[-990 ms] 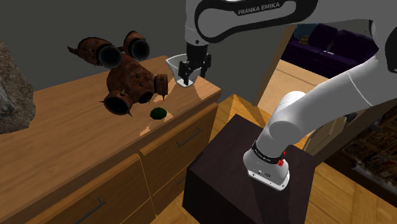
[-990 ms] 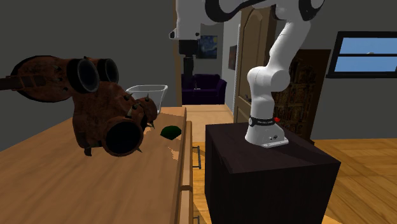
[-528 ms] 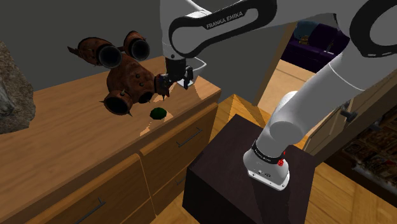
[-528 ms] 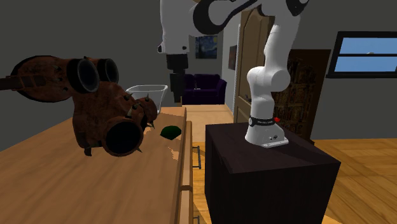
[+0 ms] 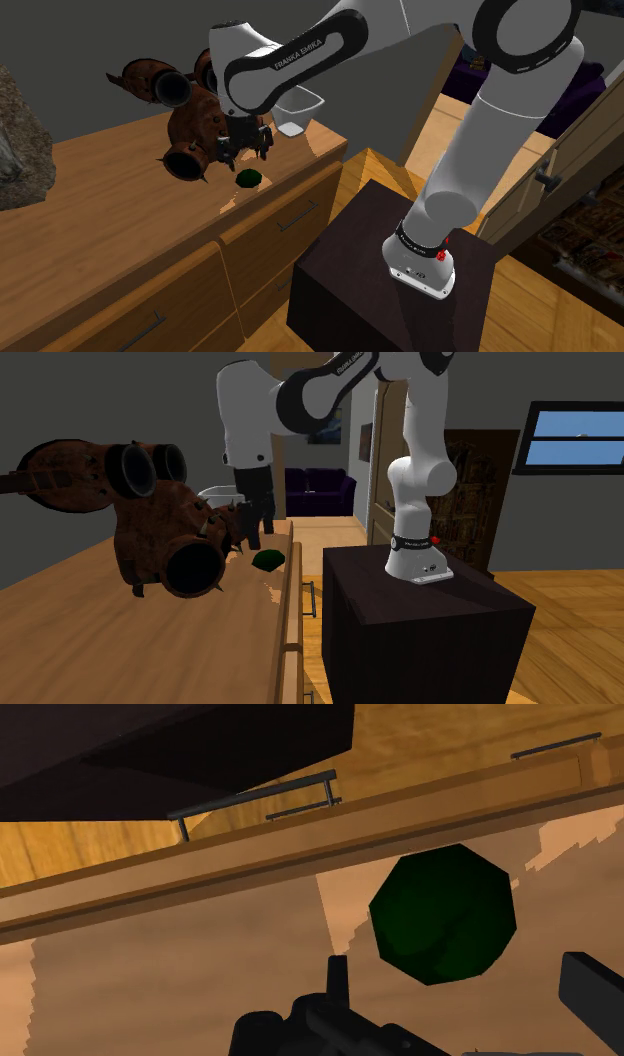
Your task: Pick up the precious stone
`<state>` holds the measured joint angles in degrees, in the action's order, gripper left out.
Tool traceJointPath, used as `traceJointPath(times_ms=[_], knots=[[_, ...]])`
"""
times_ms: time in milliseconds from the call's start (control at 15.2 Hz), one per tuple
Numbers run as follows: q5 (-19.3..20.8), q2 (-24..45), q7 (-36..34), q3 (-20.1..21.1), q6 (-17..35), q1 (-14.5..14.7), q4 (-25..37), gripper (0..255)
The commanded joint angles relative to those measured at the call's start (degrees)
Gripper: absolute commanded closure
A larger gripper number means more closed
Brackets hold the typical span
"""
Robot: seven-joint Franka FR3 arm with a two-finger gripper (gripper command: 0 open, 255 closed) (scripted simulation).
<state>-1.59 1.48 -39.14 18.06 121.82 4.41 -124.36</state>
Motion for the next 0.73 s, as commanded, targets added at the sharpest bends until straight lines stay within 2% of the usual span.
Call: traceJointPath(times_ms=[0,396,528,594,660], knots=[[0.3,1.8,-1.1,0.2,1.0,0.3,0.7,0],[1.4,4.8,-1.7,0.1,5.8,0.4,-1.4,0],[1.4,4.8,-1.7,0.1,5.8,0.4,-1.4,0],[1.4,4.8,-1.7,0.1,5.8,0.5,-1.3,255],[1.4,4.8,-1.7,0.1,5.8,0.5,-1.3,255]])
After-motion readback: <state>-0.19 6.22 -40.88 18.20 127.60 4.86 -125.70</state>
